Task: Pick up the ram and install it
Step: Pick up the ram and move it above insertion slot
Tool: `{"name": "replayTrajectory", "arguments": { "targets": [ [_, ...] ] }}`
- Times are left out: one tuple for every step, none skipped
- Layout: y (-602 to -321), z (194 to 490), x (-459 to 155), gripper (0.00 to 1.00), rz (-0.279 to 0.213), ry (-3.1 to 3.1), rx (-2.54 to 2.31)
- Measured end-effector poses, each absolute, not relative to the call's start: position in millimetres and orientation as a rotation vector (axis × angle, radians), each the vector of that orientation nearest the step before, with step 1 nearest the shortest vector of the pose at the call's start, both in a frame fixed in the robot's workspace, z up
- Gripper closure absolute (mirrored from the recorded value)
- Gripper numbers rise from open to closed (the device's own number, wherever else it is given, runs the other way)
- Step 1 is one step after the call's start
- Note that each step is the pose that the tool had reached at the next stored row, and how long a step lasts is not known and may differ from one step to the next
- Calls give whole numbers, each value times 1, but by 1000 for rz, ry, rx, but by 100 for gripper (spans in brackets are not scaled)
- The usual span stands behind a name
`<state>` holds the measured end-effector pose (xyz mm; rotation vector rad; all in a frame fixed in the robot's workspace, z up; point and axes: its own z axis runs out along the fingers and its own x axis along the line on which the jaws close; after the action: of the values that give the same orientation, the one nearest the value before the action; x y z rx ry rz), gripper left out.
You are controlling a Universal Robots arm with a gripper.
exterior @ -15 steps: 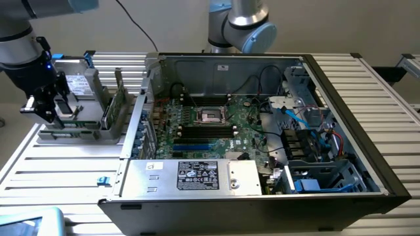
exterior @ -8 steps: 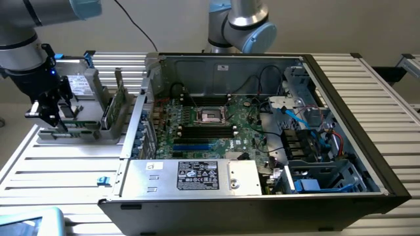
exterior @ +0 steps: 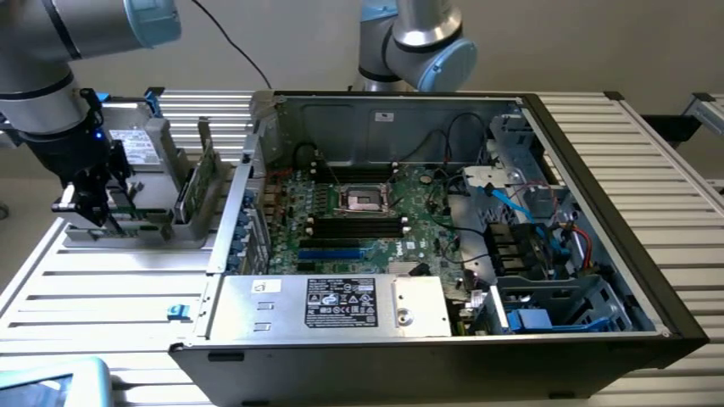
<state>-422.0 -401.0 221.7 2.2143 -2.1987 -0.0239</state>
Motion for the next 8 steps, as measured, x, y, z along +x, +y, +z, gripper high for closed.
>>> {"name": "replayTrajectory", "arguments": {
  "targets": [
    [-401,220,-422,46,-24,-2199,2214],
    [-401,218,-422,46,-24,-2199,2214],
    [-401,216,-422,46,-24,-2199,2214],
    [-401,214,-422,46,-24,-2199,2214],
    [-401,212,-422,46,-24,-2199,2214],
    [-401,211,-422,46,-24,-2199,2214],
    [-401,209,-422,46,-24,-2199,2214],
    [-401,207,-422,46,-24,-2199,2215]
  ]
}}
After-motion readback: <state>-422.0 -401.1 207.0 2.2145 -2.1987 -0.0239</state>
